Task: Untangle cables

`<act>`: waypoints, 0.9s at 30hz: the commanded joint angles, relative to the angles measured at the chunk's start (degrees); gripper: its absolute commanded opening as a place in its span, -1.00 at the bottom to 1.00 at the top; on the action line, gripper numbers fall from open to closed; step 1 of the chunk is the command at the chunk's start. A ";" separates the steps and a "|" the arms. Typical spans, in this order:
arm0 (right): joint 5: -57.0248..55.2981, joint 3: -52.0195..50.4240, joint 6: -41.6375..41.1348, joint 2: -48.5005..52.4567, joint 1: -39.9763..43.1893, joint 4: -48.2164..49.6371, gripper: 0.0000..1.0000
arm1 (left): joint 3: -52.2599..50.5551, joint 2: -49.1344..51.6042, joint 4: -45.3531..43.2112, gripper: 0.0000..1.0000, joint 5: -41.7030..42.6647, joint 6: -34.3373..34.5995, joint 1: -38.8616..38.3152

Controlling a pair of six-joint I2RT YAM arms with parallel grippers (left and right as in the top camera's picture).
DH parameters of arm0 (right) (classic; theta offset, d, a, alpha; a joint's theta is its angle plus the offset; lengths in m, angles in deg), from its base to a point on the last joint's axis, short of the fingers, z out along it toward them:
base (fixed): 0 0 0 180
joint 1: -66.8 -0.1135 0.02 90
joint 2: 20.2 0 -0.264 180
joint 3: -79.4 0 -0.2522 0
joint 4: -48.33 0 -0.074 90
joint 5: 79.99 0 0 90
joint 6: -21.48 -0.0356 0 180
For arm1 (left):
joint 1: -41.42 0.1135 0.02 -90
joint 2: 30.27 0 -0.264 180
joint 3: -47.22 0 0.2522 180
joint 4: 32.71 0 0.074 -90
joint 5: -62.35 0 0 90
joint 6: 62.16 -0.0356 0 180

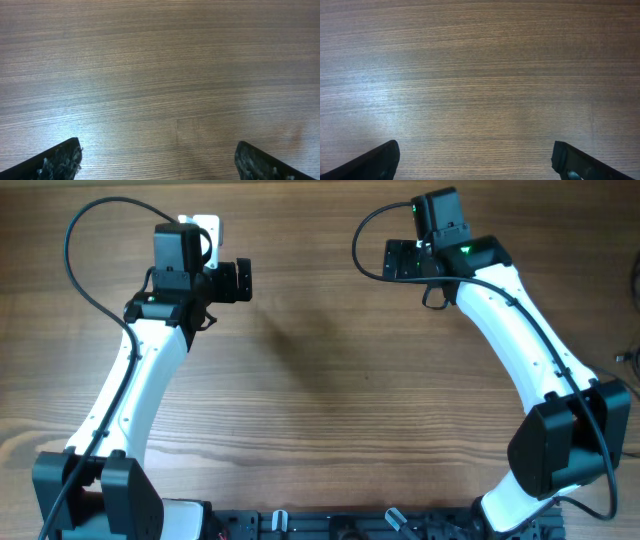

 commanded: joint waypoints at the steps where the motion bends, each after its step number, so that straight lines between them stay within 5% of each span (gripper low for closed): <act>1: -1.38 1.33 -0.81 0.70 -0.07 0.11 1.00 | 0.79 0.44 0.07 1.00 0.66 -0.66 -0.17; 27: -1.38 1.31 -0.83 0.70 -0.07 0.11 0.99 | 0.79 -0.39 0.48 1.00 0.66 -0.66 -0.17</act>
